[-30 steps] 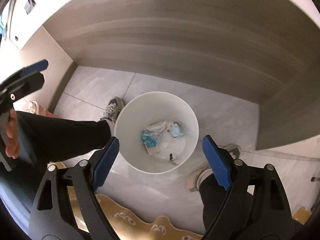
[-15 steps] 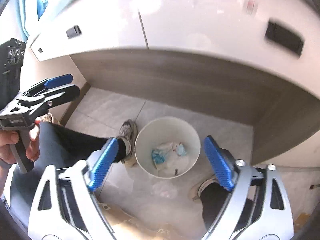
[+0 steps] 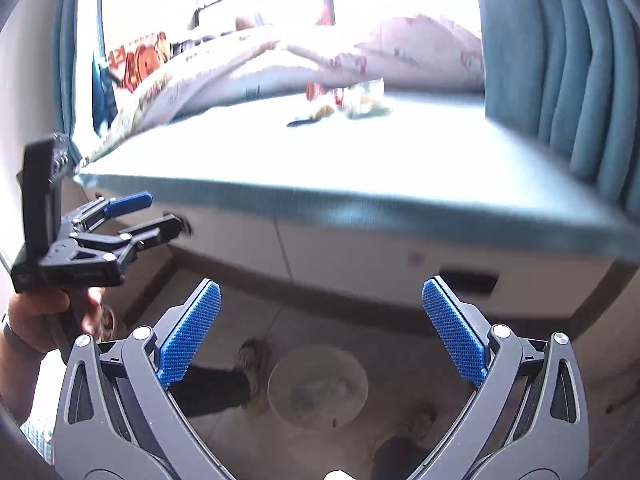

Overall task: Collect trash
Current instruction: 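Raise both tools back to the bed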

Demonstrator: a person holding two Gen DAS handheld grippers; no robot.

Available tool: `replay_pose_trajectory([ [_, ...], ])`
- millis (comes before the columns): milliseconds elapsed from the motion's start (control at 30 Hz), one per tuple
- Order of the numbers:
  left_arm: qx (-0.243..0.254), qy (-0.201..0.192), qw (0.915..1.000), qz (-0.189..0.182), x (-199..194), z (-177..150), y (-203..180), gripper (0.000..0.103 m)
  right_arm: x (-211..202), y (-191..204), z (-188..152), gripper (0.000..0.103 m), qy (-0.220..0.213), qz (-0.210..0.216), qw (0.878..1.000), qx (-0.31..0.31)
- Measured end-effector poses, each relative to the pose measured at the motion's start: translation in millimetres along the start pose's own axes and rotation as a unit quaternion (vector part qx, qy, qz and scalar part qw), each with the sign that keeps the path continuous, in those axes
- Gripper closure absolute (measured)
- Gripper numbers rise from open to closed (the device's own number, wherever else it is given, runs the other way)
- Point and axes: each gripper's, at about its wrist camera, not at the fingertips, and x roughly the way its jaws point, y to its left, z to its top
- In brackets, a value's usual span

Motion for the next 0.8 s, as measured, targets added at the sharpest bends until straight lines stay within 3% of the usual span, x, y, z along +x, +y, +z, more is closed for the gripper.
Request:
replay_pose_trajectory([
  [233,0.011,0.014,0.9995,0.025,14,57,4,0.006,-8,-10,65,0.005,-0.032,-0.015,0.999,-0.016],
  [433,-0.007,0.029,0.9993,0.022,42,99,16,0.006,9,-13,111,0.005,-0.036,-0.015,0.999,-0.027],
  [633,-0.028,0.044,0.9985,0.018,88,145,38,0.006,44,-19,140,0.005,-0.032,-0.006,0.999,-0.041],
  [800,-0.017,0.070,0.9972,0.020,137,176,46,0.006,95,-36,171,0.005,-0.012,-0.030,0.998,-0.052],
])
